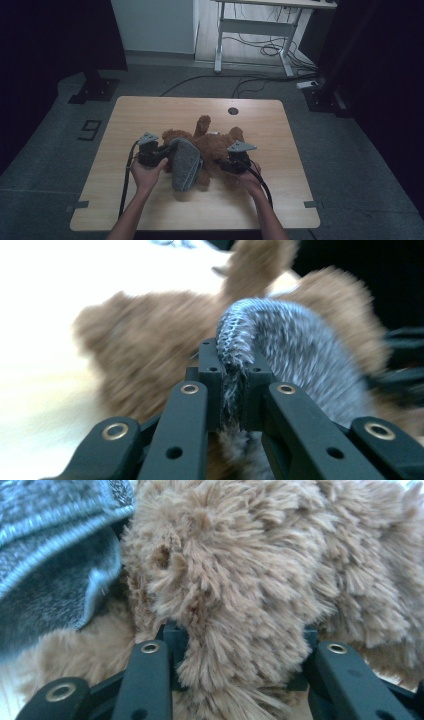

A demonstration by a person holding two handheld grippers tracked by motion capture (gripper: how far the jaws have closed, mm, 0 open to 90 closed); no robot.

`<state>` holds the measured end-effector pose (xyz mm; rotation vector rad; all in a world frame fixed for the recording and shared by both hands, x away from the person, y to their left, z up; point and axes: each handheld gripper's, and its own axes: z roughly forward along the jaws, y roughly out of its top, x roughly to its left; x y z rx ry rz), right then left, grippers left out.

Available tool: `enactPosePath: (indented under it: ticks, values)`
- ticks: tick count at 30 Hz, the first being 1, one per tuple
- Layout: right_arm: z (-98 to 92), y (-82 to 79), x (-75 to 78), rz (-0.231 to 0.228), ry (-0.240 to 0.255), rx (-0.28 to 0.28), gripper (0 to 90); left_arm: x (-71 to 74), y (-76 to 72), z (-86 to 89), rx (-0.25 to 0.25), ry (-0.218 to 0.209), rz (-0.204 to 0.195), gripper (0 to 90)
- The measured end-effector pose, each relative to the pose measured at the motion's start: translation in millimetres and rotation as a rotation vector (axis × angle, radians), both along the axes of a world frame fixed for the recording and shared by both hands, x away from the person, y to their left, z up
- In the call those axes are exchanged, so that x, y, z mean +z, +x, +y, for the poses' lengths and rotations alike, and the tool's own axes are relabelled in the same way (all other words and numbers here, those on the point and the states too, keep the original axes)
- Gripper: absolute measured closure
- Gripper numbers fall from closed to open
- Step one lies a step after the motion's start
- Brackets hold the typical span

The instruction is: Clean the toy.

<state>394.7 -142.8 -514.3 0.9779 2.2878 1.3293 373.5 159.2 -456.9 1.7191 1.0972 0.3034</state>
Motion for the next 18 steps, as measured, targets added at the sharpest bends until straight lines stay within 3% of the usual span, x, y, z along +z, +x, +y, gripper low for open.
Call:
enactPosePath:
  ticks: [4, 8, 10, 13, 15, 18]
  values:
    - [-3.3, -7.1, -5.7, -0.001, 0.025, 0.006, 56.4, 15.7, -8.1, -45.0, -0.118, 0.005, -0.033, 82.7]
    - [-4.1, -17.5, -7.6, -0.010, 0.027, 0.014, 55.3, 16.3, -5.6, -95.0, -0.211, 0.035, -0.009, 82.3]
    - [-5.4, -21.3, -8.6, -0.009, 0.029, 0.019, 54.9, 12.5, 0.3, -115.3, -0.224, 0.048, 0.013, 82.3]
    - [-6.9, -23.7, -9.9, -0.003, 0.034, 0.013, 54.5, -0.4, 11.2, -136.5, -0.211, 0.105, 0.045, 82.1]
    - [-7.9, -24.7, -12.4, 0.007, 0.038, 0.001, 53.8, -9.0, 14.2, -140.0, -0.201, 0.098, 0.064, 82.2]
    - [-10.9, -25.7, -15.7, 0.015, 0.057, 0.000, 53.5, -9.3, 9.5, -137.4, -0.187, 0.107, 0.050, 82.3]
